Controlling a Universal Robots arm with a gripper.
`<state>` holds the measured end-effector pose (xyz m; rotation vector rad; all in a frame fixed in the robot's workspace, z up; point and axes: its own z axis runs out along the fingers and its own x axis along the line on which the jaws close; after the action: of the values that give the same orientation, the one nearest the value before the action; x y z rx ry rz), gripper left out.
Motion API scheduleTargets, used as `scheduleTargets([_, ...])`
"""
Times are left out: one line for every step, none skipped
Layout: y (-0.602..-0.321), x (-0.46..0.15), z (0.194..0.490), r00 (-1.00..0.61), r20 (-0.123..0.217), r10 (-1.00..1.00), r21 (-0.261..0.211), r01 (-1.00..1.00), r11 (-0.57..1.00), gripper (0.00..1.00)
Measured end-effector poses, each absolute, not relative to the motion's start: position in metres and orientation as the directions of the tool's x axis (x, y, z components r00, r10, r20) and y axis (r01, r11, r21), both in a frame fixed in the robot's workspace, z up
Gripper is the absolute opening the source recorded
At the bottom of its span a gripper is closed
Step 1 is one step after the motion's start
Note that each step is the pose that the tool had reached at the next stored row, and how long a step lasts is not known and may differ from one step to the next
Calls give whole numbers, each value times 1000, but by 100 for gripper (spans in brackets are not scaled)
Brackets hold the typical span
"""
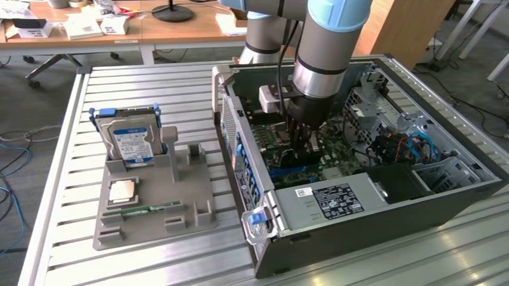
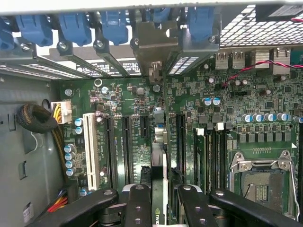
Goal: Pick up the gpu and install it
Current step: 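Insert the gpu into the slot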
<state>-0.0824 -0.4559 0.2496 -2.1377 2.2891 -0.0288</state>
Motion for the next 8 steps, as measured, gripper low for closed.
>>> scheduleTargets([-456,-82,250,-68,6,-998,-20,-997,68,26])
scheduleTargets([-456,-82,250,-68,6,-998,-20,-997,68,26])
scheduleTargets([-456,-82,250,-68,6,-998,-20,-997,68,26])
scheduleTargets([-456,-82,250,-68,6,-998,-20,-997,68,26])
scheduleTargets([-456,-82,250,-68,6,-998,-20,-997,68,26])
scheduleTargets([-456,-82,250,-68,6,-998,-20,-997,68,26])
scheduleTargets([-456,-82,249,-69,4,-998,-20,-997,68,26])
scheduleTargets([-456,-83,249,-69,3,-998,-20,-997,69,26])
